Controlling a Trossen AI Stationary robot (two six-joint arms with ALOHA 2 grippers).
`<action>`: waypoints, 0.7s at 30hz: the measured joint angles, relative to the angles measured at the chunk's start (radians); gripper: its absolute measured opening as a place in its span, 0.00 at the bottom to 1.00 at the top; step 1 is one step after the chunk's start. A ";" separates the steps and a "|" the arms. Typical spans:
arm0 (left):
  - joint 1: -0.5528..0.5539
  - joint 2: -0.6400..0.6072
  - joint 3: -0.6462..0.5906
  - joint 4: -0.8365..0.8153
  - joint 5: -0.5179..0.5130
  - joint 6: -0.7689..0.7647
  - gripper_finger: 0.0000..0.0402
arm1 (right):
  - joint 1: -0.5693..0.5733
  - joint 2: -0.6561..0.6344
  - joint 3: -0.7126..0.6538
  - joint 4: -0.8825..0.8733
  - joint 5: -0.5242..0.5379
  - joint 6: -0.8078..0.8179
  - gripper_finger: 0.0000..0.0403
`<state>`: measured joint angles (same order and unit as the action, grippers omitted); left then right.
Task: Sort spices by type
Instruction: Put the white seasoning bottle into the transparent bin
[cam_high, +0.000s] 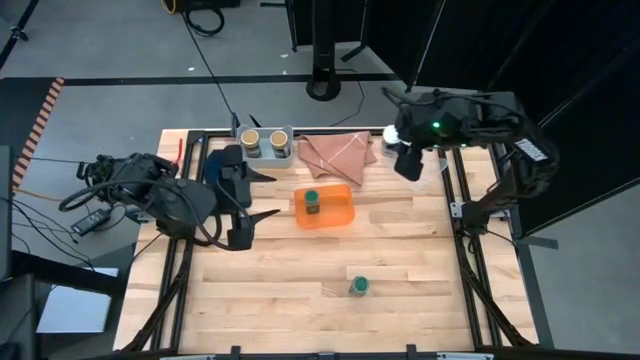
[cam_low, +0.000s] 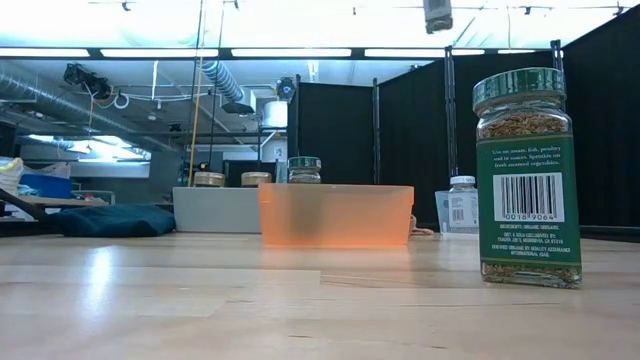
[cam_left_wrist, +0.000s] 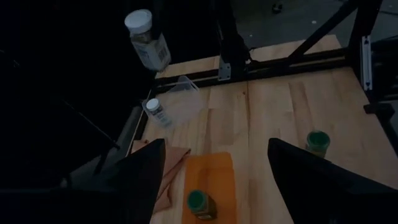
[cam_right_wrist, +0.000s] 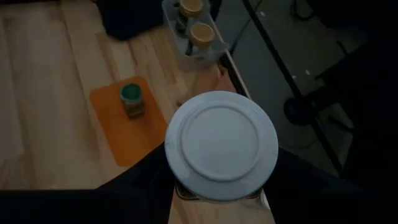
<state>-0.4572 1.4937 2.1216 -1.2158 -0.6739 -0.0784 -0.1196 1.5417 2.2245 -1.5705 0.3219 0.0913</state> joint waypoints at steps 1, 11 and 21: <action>0.000 0.000 0.000 0.002 -0.006 0.000 0.72 | -0.003 -0.023 -0.030 0.000 0.004 0.012 0.52; 0.000 0.000 0.000 0.112 -0.017 0.052 0.72 | -0.037 -0.300 -0.477 0.127 0.093 0.202 0.52; 0.007 0.000 0.000 0.120 -0.018 0.050 0.72 | -0.079 -0.521 -0.858 0.191 0.252 0.483 0.52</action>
<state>-0.4505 1.4933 2.1216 -1.0957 -0.6924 -0.0283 -0.1983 1.0206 1.3663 -1.3798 0.5739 0.5743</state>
